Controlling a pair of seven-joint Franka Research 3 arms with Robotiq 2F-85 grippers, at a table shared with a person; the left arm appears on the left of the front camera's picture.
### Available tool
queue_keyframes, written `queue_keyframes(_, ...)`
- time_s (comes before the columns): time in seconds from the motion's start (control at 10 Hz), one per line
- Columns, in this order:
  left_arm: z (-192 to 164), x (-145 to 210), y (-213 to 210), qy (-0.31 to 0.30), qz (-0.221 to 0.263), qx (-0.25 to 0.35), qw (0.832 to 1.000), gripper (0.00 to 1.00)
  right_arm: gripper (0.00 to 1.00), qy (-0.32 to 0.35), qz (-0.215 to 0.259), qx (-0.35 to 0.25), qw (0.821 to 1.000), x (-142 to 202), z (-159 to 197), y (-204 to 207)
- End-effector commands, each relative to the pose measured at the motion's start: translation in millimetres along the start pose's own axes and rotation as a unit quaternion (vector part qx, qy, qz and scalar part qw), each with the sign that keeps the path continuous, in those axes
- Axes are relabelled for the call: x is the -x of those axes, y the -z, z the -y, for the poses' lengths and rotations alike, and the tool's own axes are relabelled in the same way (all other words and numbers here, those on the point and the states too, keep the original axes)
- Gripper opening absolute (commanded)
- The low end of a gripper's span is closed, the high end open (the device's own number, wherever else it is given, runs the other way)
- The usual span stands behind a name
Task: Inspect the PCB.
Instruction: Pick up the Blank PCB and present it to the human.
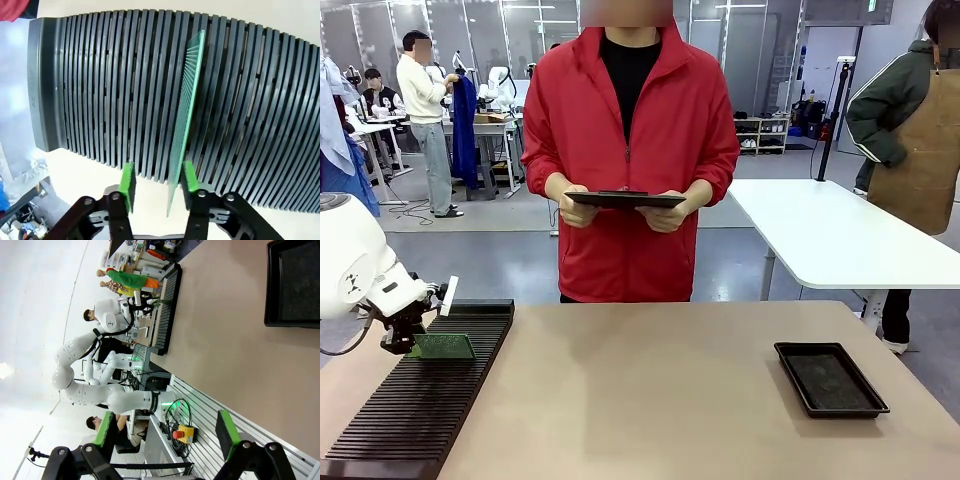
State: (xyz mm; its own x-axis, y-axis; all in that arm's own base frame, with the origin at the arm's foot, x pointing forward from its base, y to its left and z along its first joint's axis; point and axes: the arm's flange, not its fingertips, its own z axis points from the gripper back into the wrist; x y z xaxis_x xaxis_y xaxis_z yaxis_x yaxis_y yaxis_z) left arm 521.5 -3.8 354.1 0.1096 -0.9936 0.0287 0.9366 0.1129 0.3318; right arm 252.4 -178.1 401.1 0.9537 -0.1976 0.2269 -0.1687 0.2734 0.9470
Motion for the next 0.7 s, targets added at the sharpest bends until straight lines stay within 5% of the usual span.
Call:
queue_keyframes(0.0,-6.5,0.1,4.6,-0.002,-0.008,-0.007,1.000,0.04,1.00,-0.009,0.004,-0.006,1.000,-1.1,-0.3,0.4)
queue_keyframes(0.6,-6.8,1.9,1.4,0.002,-0.010,0.002,1.000,0.00,1.00,-0.009,0.004,-0.006,1.000,-1.1,-0.3,0.4)
